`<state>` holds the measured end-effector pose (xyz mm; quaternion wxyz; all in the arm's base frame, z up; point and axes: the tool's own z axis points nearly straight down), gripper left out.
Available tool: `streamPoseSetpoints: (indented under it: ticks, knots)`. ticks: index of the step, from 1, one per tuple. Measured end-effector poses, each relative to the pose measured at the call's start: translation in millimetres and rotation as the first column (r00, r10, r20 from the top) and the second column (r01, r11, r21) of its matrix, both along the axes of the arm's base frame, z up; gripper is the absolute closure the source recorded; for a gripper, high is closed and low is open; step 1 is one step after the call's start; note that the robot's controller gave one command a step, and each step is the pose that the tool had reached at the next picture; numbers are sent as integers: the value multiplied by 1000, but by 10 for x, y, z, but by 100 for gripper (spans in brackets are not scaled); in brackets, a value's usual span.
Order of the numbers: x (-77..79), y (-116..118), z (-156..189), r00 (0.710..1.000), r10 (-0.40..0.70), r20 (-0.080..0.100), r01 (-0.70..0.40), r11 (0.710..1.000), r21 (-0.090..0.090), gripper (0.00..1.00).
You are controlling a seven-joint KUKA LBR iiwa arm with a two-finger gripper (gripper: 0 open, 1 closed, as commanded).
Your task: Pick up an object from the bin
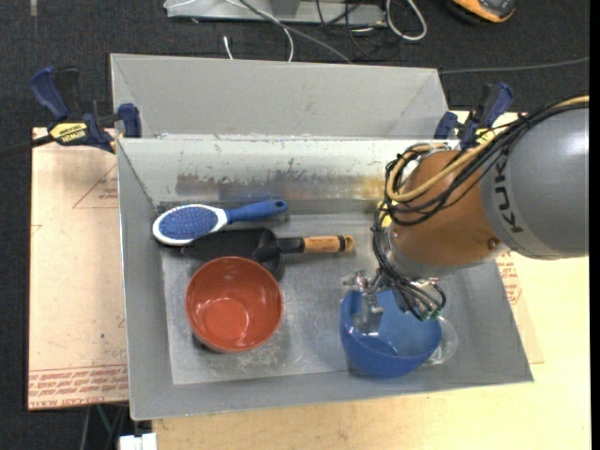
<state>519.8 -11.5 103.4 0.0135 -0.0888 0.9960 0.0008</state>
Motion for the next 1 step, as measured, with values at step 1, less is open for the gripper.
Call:
streamPoseSetpoints:
  ticks: [1]
  knots:
    - [-42,-2,-27,1000,1,-17,-1,1000,-1,0]
